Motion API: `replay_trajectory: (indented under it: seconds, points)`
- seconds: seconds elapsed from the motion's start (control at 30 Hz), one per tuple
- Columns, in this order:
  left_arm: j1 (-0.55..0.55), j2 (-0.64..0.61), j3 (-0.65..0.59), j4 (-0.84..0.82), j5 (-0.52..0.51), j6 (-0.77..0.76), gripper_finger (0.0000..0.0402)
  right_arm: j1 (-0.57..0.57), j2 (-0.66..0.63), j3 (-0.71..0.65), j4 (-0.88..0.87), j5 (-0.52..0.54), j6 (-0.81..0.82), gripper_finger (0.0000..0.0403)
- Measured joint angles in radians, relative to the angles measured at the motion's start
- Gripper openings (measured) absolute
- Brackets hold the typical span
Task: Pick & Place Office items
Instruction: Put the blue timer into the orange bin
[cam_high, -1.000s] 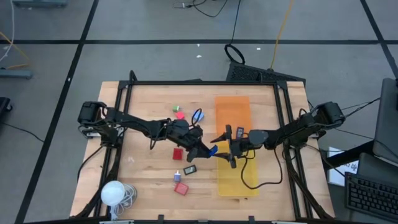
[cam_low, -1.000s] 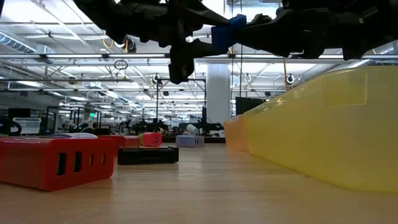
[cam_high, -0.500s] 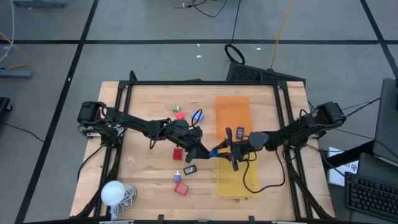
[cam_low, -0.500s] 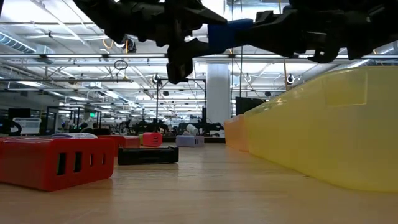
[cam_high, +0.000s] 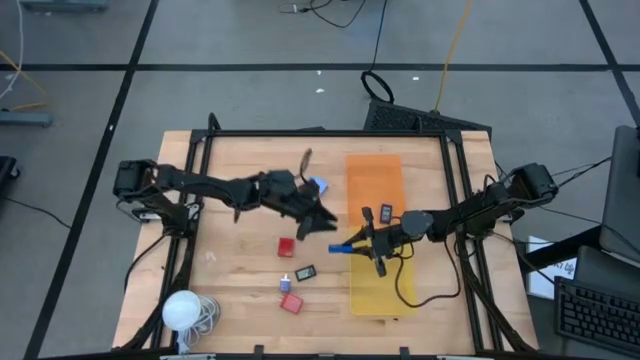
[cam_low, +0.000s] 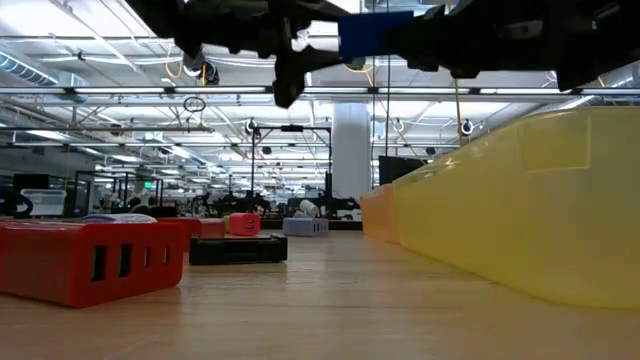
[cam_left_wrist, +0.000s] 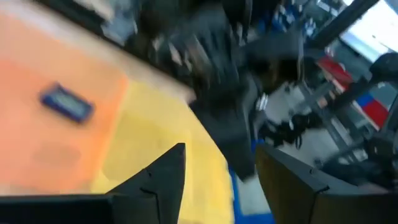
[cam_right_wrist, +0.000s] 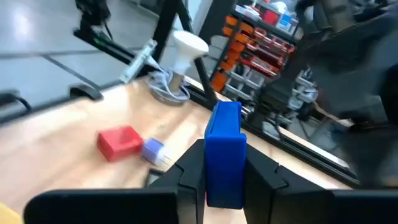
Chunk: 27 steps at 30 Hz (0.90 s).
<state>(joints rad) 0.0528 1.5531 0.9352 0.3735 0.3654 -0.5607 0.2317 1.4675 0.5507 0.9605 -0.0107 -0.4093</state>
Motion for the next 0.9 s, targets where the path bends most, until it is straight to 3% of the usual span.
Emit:
replay_trajectory:
  seconds: [0.23, 0.37, 0.53, 0.7, 0.9]
  points:
    - [0.034, -0.094, 0.0, -0.082, -0.053, 0.102, 0.0206, -0.004, -0.126, 0.0, -0.153, 0.005, 0.094, 0.0053]
    - [0.01, -0.123, 0.0, -0.117, -0.159, 0.134, 0.0207, -0.026, -0.237, -0.008, -0.272, 0.011, 0.18, 0.0053]
    - [-0.053, -0.122, 0.0, -0.182, -0.32, 0.196, 0.0206, -0.054, -0.367, -0.088, -0.286, 0.012, 0.225, 0.0053]
    - [-0.105, -0.122, 0.0, -0.234, -0.466, 0.249, 0.0196, -0.125, -0.489, -0.212, -0.285, 0.108, 0.287, 0.0053]
    - [-0.128, -0.122, 0.0, -0.244, -0.561, 0.313, 0.0176, -0.266, -0.559, -0.306, -0.369, 0.165, 0.408, 0.0053]
